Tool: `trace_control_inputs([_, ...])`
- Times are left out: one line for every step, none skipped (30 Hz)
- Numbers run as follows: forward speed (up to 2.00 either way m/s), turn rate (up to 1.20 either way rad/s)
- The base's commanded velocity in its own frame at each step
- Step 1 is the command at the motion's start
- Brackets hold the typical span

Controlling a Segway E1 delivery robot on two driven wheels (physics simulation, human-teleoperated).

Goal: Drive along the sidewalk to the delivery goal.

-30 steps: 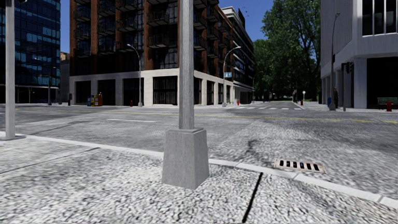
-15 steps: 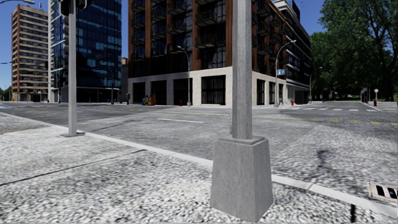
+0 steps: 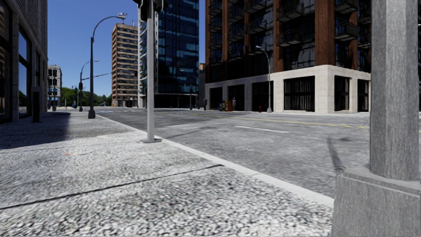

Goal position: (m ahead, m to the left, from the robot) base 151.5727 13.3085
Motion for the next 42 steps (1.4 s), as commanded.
trace_control_inputs([0.93,0.76])
trace_control_inputs([0.93,0.76])
trace_control_inputs([0.93,0.76])
trace_control_inputs([0.94,0.76])
trace_control_inputs([0.94,0.76])
trace_control_inputs([0.95,0.76])
trace_control_inputs([0.95,0.76])
trace_control_inputs([0.95,0.76])
trace_control_inputs([0.95,0.76])
trace_control_inputs([0.95,0.76])
trace_control_inputs([0.95,0.76])
trace_control_inputs([0.95,0.76])
trace_control_inputs([0.95,0.76])
trace_control_inputs([0.95,0.76])
trace_control_inputs([0.95,0.76])
trace_control_inputs([0.95,0.76])
trace_control_inputs([0.95,0.76])
trace_control_inputs([0.95,0.76])
trace_control_inputs([0.95,0.76])
trace_control_inputs([0.95,0.73])
trace_control_inputs([0.95,0.73])
trace_control_inputs([0.95,0.68])
trace_control_inputs([0.95,0.66])
trace_control_inputs([0.95,0.65])
trace_control_inputs([0.95,0.63])
trace_control_inputs([0.95,0.63])
trace_control_inputs([0.95,0.53])
trace_control_inputs([0.95,0.0])
trace_control_inputs([0.95,0.0])
trace_control_inputs([0.95,0.0])
trace_control_inputs([0.95,0.0])
trace_control_inputs([0.95,0.0])
trace_control_inputs([0.95,0.0])
trace_control_inputs([0.95,0.0])
trace_control_inputs([0.95,0.0])
trace_control_inputs([2.0,0.0])
trace_control_inputs([2.0,0.0])
trace_control_inputs([2.0,0.0])
trace_control_inputs([2.0,0.0])
trace_control_inputs([2.0,0.0])
trace_control_inputs([2.0,0.0])
trace_control_inputs([2.0,0.0])
